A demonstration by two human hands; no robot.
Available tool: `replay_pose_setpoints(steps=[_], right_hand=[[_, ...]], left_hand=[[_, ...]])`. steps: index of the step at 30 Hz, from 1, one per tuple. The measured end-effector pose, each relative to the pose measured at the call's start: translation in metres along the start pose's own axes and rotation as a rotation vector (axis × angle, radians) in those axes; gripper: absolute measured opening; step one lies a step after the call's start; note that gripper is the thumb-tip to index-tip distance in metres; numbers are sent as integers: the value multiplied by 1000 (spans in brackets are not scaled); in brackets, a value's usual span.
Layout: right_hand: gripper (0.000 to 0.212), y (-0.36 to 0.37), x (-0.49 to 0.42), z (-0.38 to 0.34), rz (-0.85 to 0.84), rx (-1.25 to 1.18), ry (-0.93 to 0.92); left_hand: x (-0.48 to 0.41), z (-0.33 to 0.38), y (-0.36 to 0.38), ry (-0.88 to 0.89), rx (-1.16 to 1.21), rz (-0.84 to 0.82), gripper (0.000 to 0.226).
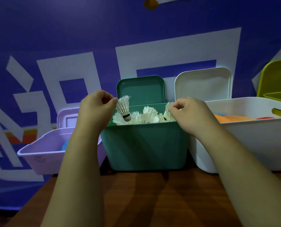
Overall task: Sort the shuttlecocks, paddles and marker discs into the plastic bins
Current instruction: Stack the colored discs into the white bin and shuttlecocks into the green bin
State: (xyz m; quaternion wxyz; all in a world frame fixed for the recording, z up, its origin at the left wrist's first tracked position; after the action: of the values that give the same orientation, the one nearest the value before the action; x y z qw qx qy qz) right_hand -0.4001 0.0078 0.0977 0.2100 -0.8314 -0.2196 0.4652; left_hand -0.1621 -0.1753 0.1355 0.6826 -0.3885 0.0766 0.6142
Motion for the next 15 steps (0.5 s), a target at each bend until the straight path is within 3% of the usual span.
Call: replay_pose_setpoints(steps=[4, 10, 15], right_hand=[[20, 3, 2, 3, -28, 2, 27], [21, 4, 2, 2, -44, 4, 42], [19, 4, 3, 3, -56, -3, 54]], left_hand=[[0, -1, -8, -9, -155, 11, 9], [3, -33, 16, -172, -464, -233, 19], [-3, -26, 5, -141, -459, -122, 31]])
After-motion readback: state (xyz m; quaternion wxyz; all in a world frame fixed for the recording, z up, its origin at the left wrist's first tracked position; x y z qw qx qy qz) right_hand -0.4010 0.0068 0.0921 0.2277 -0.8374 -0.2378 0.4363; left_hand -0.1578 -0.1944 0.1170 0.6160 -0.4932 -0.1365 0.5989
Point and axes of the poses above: each hand's wrist, its own x-axis away from the middle knuckle, its own y-axis out of the palm, z = x × y, the point moved 8 cm from there along -x, towards the middle knuckle, and after that the axes turned 7 degrees about -y, right-handed, at the moved point
